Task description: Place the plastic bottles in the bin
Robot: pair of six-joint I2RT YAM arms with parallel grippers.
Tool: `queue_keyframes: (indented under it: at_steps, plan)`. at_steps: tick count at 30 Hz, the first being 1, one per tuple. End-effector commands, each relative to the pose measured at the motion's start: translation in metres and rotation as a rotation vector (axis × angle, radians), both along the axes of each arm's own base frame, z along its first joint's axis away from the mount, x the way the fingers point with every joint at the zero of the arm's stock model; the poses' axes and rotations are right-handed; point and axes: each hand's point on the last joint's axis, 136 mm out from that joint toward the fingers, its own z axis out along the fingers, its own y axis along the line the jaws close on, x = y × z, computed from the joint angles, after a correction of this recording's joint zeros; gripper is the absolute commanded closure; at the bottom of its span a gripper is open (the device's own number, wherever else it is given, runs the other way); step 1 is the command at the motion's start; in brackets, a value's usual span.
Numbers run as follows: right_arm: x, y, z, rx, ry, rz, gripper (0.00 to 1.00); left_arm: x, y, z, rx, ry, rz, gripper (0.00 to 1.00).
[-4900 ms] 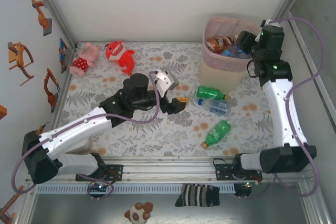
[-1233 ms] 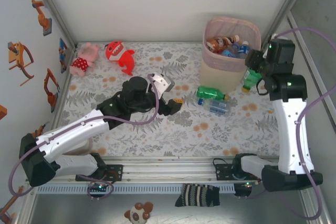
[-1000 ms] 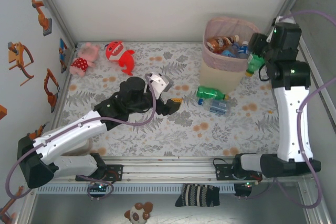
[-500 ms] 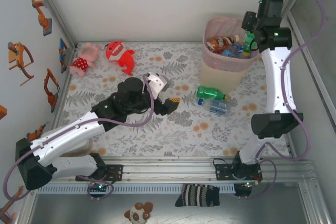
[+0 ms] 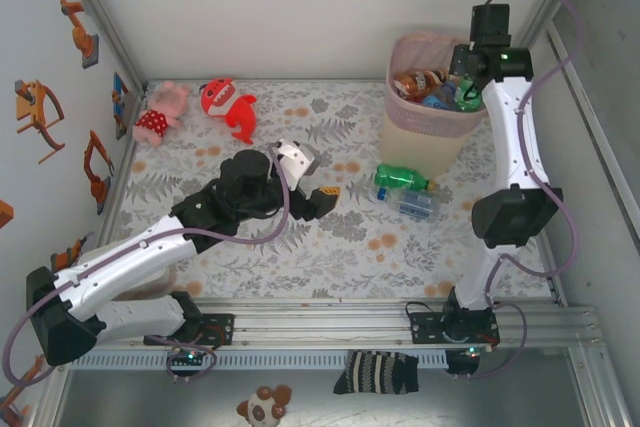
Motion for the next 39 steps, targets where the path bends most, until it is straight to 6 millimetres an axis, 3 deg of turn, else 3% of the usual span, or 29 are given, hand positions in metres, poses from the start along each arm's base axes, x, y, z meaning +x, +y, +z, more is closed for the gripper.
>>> queue_keyframes:
  at_steps: [1,9,15,21,32,35,39]
  plan:
    - [-0.003,-0.011,0.0,-0.029,0.022,-0.05,0.33,0.0,0.007,0.003,-0.008,-0.01,0.016,0.17]
    - [-0.008,-0.013,0.028,-0.026,-0.044,-0.057,0.27,0.0,0.007,0.003,-0.008,-0.014,0.017,0.17]
    - [-0.013,-0.008,0.031,-0.001,-0.05,-0.034,0.36,-0.001,0.007,0.003,-0.008,-0.014,0.012,0.17]
    - [-0.012,0.002,0.012,0.042,-0.01,0.006,0.59,-0.001,0.007,0.002,-0.009,-0.011,0.011,0.17]
    - [-0.013,-0.008,-0.077,-0.006,0.187,-0.046,0.64,-0.002,0.011,0.001,-0.009,-0.011,0.021,0.17]
    - [-0.017,-0.009,-0.076,-0.005,0.186,-0.052,0.65,-0.002,0.011,0.0,-0.008,-0.01,0.02,0.17]
    - [-0.022,-0.01,-0.048,-0.009,0.126,-0.052,0.65,-0.002,0.01,-0.001,-0.008,-0.009,0.018,0.17]
